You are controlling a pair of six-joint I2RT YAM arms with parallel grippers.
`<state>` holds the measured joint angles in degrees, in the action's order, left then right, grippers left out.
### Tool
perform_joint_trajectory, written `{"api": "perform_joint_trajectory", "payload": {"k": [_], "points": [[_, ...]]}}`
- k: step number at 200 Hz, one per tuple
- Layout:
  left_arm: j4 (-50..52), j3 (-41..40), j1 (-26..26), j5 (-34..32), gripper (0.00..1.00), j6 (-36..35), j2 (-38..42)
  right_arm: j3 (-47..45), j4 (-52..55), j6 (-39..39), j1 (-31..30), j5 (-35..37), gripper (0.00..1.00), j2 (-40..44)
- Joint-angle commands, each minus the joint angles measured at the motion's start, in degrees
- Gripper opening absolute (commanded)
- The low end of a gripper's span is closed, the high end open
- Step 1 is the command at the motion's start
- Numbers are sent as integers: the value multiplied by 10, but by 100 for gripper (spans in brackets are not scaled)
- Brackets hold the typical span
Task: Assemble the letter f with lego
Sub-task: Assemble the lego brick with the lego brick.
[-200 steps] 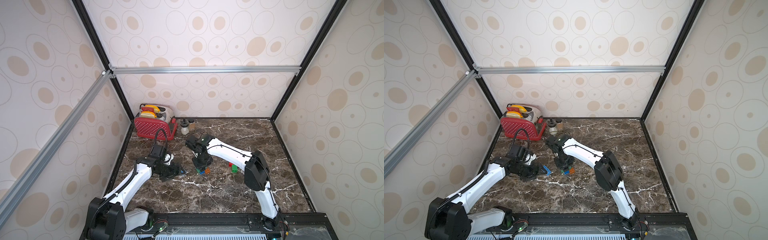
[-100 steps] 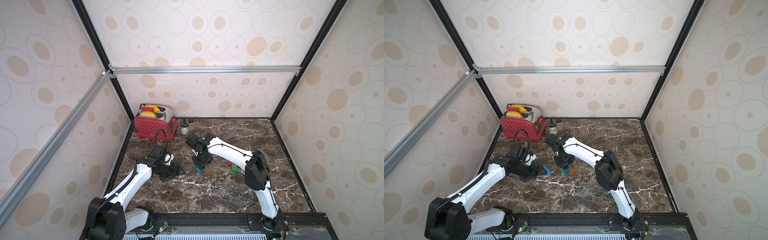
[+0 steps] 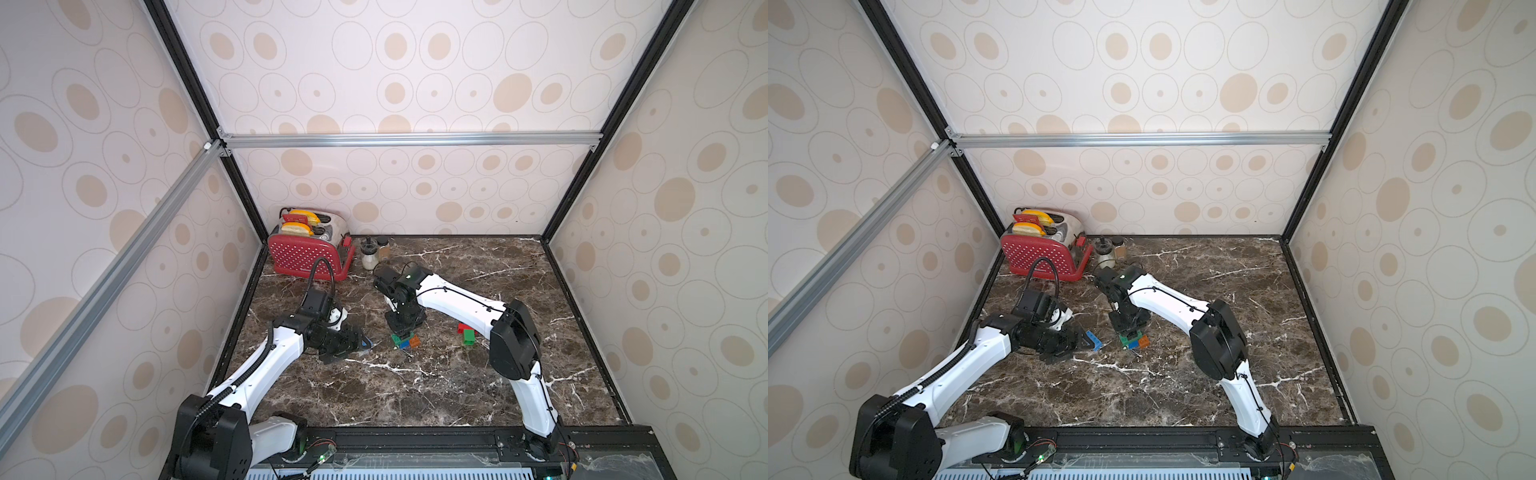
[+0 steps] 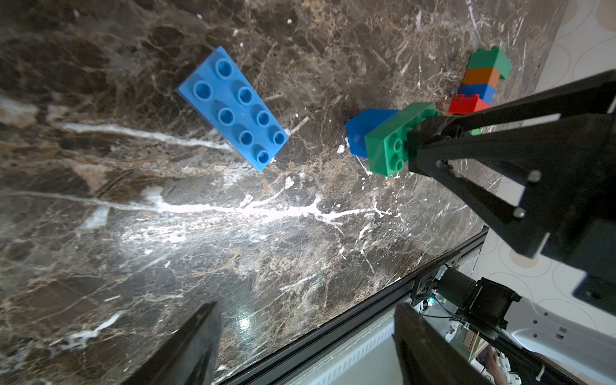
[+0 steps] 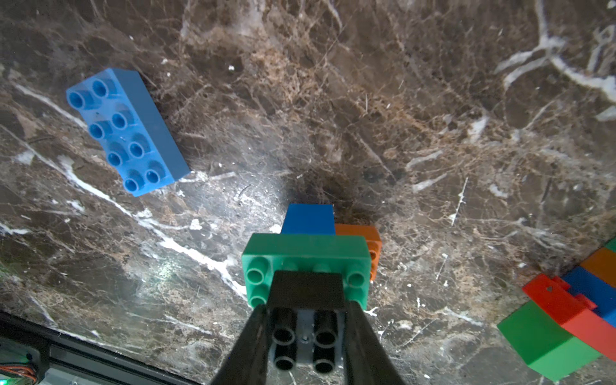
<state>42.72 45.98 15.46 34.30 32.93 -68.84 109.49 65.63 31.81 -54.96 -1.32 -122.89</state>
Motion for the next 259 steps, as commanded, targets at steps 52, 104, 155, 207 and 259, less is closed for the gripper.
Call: {"api": "perform_joint_trajectory", "payload": {"k": [52, 104, 155, 207, 259], "points": [[8, 0, -2, -8, 83, -11, -2, -14, 2, -11, 7, -15, 34, -6], [6, -1, -2, -9, 83, -10, 0, -12, 14, -11, 7, -3, 34, 4], [7, -1, -3, -11, 83, -11, 3, -12, 19, -16, 9, -9, 34, -6], [8, -1, -3, -13, 83, -10, 4, -38, 8, -18, 13, -22, 34, -8], [8, -1, -2, -15, 83, -9, 4, -95, -20, -17, 12, -25, 33, 0]]}}
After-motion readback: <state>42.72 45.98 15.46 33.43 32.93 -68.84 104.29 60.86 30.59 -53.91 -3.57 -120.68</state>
